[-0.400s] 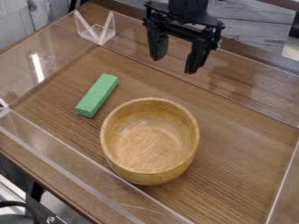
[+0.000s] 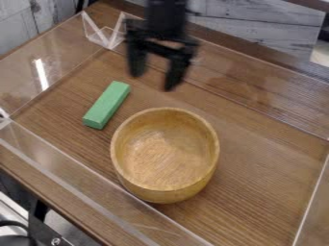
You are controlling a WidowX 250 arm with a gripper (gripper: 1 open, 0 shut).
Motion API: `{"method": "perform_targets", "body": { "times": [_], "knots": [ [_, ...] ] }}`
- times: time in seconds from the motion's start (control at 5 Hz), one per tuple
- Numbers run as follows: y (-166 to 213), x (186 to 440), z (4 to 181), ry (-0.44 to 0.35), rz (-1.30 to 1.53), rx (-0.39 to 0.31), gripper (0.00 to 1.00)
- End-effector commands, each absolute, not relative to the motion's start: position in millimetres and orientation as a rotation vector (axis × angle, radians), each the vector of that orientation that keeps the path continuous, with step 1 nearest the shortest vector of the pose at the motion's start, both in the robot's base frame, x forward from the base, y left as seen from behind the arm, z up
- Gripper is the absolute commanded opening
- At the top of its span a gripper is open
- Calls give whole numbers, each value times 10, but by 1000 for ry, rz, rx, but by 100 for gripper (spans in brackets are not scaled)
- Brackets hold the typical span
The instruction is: Put the green block in the brown bowl
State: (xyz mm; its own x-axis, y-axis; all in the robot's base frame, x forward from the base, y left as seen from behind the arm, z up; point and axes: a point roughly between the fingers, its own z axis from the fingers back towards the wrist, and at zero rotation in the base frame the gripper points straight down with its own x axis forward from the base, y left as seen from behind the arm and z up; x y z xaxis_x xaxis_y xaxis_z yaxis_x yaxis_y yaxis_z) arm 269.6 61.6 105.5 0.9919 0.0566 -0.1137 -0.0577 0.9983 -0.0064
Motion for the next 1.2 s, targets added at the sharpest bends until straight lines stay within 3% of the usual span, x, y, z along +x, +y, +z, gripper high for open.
{"method": "perform_targets", "body": {
  "times": [0.0,0.2,0.4,1.0],
  "knots": [
    [1116,2595,1097,19,36,12,100],
    [1595,2517,1040,-23,52,21,100],
    [1603,2579,894,-64,42,21,100],
    [1471,2789,710,-77,46,2,100]
  ]
}}
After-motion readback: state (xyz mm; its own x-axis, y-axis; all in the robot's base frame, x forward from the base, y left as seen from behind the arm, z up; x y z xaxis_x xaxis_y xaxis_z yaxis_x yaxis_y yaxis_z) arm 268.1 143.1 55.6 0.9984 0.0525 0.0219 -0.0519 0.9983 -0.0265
